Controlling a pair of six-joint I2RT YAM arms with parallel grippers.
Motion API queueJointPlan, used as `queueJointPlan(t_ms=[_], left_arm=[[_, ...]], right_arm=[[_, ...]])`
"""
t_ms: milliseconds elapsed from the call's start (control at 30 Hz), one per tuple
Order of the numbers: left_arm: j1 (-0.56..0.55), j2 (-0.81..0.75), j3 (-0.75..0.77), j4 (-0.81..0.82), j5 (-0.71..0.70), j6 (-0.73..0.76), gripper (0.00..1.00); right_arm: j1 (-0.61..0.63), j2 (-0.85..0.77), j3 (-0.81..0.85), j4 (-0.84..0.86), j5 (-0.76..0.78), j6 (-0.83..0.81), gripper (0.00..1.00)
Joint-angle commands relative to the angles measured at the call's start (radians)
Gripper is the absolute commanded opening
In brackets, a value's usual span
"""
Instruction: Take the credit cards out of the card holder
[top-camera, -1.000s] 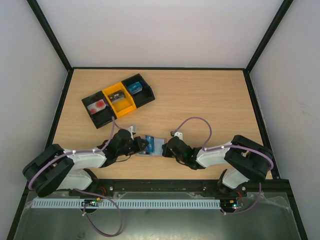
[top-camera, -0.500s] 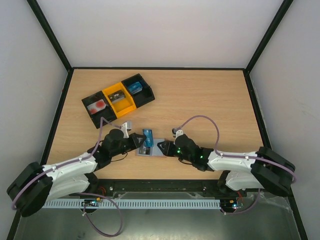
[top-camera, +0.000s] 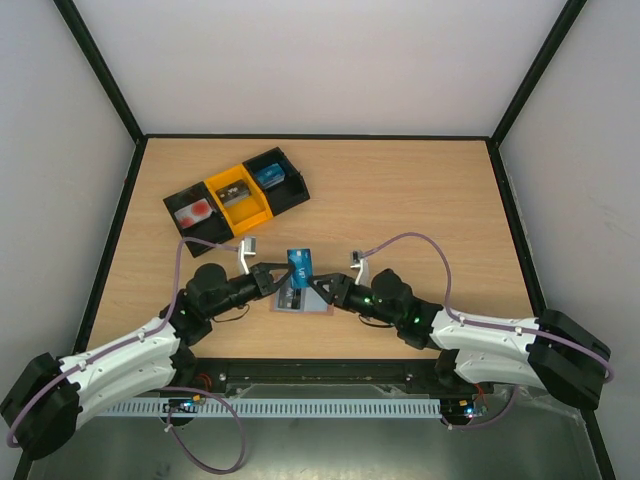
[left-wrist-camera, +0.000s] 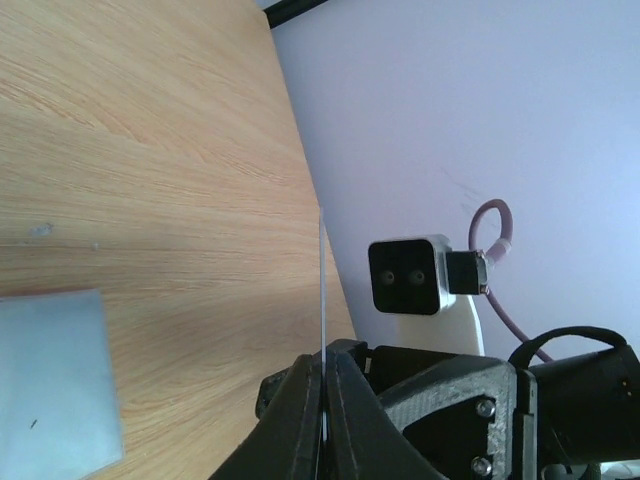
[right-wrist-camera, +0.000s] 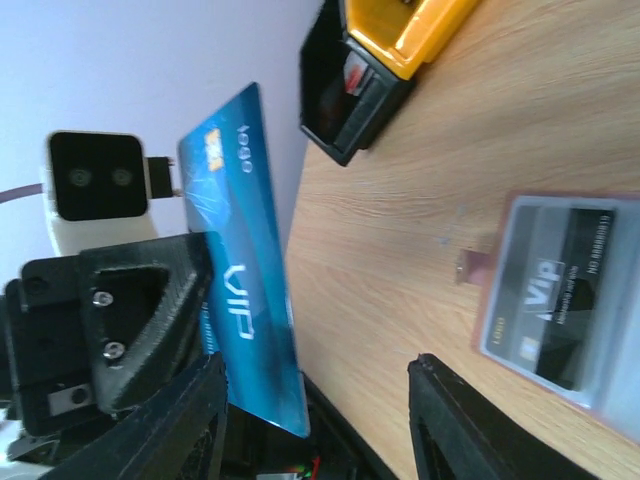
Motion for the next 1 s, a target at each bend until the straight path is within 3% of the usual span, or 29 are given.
queueJointPlan(t_ms=[0,267,467,600,733,833,967], left_arm=[[-0.002,-0.016,-0.031,0.104,0.043,-0.022,0.03],[-0.004,-0.01,-0.047,0.167,0.063,-0.027,0.03],[-0.003,-0.011,-0.051,0.157,0.065,-0.026,0.04],[-0.001,-0.022,-0.027,0.112,0.103,0.006,0.27],[0.002,-0.068,0.038,-0.079,0.141,0.096,0.44],[0.006,-0.13,0.093,-0.254,0.145,0.186,0.52],[0.016,-0.191,0.178,-0.469,0.169,0.312,0.54]], right_arm=[[0.002,-0.016,-0.009,0.097,-0.034,0.051,0.47],[0.002,0.01,-0.01,0.156,-0.082,0.07,0.29],[0.002,-0.02,-0.018,0.141,-0.085,0.029,0.03],[0.001,-0.08,-0.025,0.072,-0.091,-0.037,0.02],[0.002,-0.144,0.002,-0.098,-0.126,-0.167,0.02],[0.002,-0.177,0.028,-0.22,-0.206,-0.274,0.02],[0.002,-0.198,0.052,-0.344,-0.357,-0.379,0.02]])
